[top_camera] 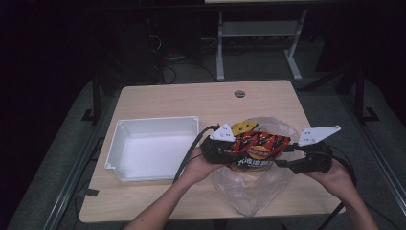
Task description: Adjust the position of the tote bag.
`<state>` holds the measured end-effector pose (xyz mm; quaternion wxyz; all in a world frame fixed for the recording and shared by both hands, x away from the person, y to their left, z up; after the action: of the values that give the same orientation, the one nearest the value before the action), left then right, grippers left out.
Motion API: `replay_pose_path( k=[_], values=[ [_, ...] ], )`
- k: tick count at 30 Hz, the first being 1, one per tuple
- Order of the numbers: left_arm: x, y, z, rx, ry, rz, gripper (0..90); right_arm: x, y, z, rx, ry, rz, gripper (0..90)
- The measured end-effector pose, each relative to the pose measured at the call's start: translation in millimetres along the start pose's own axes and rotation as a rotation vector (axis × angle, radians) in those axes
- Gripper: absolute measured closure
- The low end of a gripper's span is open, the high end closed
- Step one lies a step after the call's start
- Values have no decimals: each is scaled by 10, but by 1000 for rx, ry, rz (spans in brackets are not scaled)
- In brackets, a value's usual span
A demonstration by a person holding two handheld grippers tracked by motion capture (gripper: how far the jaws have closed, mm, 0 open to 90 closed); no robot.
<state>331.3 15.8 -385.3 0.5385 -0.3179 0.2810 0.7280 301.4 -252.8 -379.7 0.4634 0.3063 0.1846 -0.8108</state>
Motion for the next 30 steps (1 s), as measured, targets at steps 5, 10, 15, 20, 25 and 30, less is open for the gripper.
replay_pose_path(
  k=[5, 10, 15, 20, 25, 30],
  values=[
    [-14, -12, 10, -5, 0, 1, 747, 64, 12, -87, -3, -33, -14, 441],
    [-20, -29, 29, 5, 7, 10, 756, 107, -9, -199, 2, -76, -19, 438],
    [-23, -31, 59, 1, 13, 20, 761, 160, -18, -284, -16, -89, -26, 447],
    [-28, -21, 65, 4, 18, 17, 768, 264, -21, -412, -27, -132, -42, 470],
    [-37, -24, 64, 13, 21, 27, 771, 363, -34, -558, -39, -207, -53, 483],
    [-59, -27, 88, 18, 21, 26, 776, 443, -17, -638, -39, -254, -62, 492]
  ],
)
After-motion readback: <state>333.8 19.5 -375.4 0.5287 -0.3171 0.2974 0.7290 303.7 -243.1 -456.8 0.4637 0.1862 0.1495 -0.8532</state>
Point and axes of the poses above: each handheld gripper's, and its own axes: z roughly backward along the jaws, x roughly out of its underside, y roughly to its right, the point moved 2 cm from there along -z, roughly forward along the jaws, and after that the axes turned 7 degrees about -y, right-handed, at the moved point
